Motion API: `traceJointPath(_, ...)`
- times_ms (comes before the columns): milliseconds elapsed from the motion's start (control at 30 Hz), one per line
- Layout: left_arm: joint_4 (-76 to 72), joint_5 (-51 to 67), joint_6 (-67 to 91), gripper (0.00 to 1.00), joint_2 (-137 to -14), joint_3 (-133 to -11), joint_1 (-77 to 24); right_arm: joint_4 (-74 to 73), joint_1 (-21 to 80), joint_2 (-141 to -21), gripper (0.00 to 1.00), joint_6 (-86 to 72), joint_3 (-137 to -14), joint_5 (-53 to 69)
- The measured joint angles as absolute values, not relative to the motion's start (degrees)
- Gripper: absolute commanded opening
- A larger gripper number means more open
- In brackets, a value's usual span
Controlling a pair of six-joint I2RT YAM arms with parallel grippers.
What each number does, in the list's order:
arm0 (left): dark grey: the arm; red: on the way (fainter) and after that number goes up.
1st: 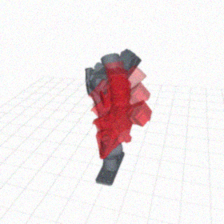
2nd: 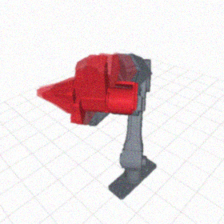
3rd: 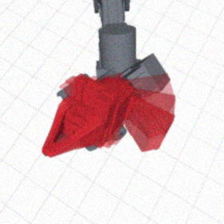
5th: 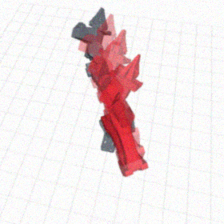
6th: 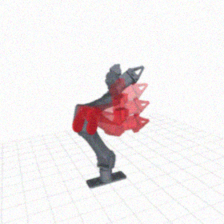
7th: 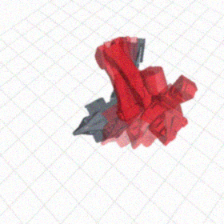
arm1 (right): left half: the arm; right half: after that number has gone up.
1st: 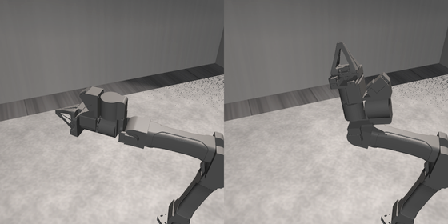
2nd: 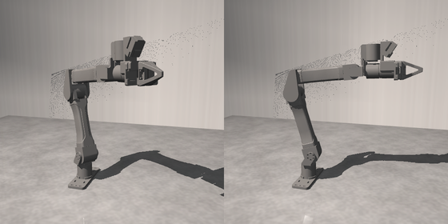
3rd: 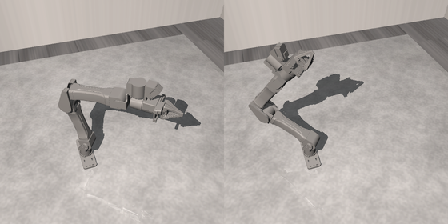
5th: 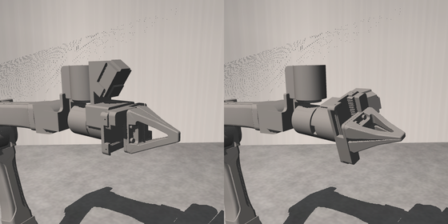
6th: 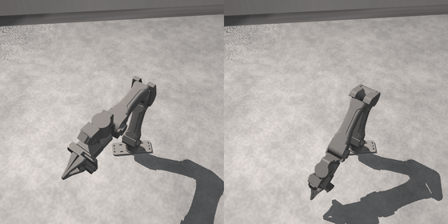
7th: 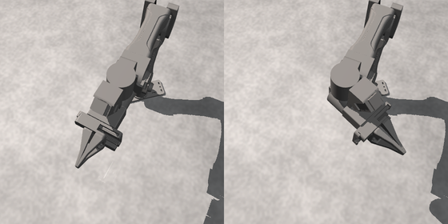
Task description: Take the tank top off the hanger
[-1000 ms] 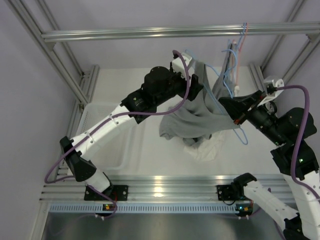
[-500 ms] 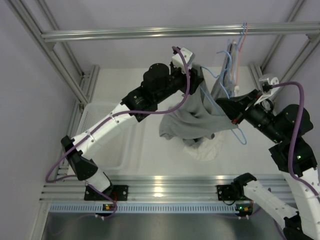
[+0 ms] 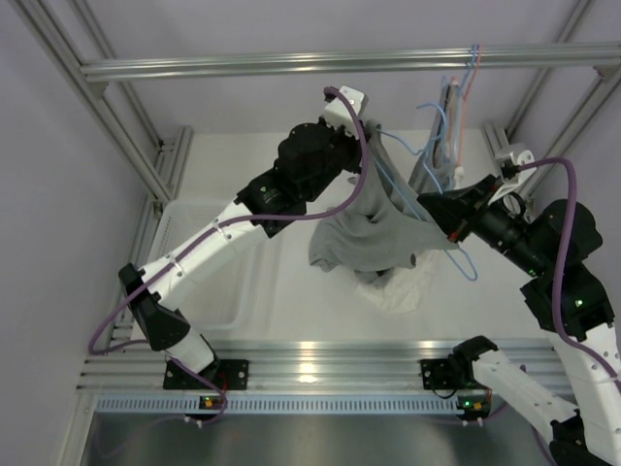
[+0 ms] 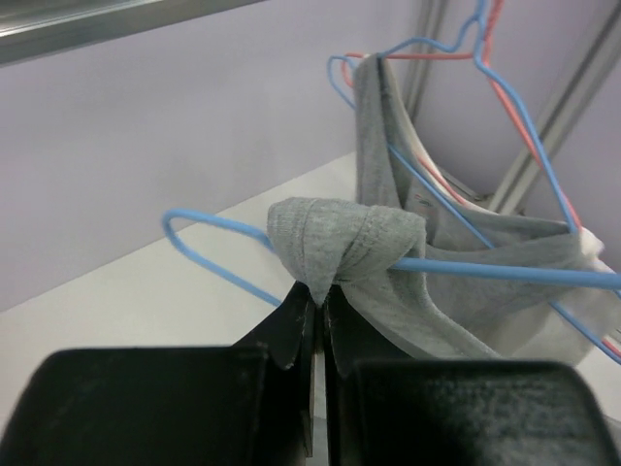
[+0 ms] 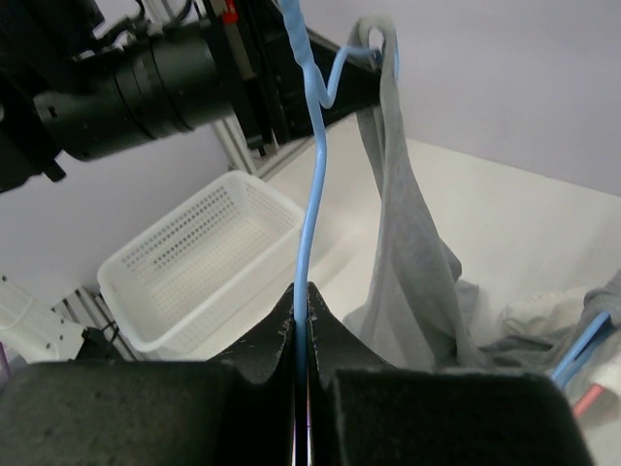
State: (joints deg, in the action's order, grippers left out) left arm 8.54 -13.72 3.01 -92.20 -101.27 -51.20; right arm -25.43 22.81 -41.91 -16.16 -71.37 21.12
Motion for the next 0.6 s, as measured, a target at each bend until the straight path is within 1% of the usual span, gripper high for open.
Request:
traceJointPath(200,8.56,-23.70,3.03,0.00,-92.16,-103.02,-51.07,-29.34,22.81,-39.88,0.00,-13.41,-71.13,20.56)
traceJointPath(300,8.60,-26.02,3.49,0.00,-91.90,-103.57,-50.68,-29.69,22.81,-37.54,0.00,-11.97,-70.35,20.64)
traceJointPath(600,12.86,-22.81,12.03,0.00,-91.79,-104.66,-46.19,-29.08,22.81,-33.82,0.00,-9.37,-68.58,22.92)
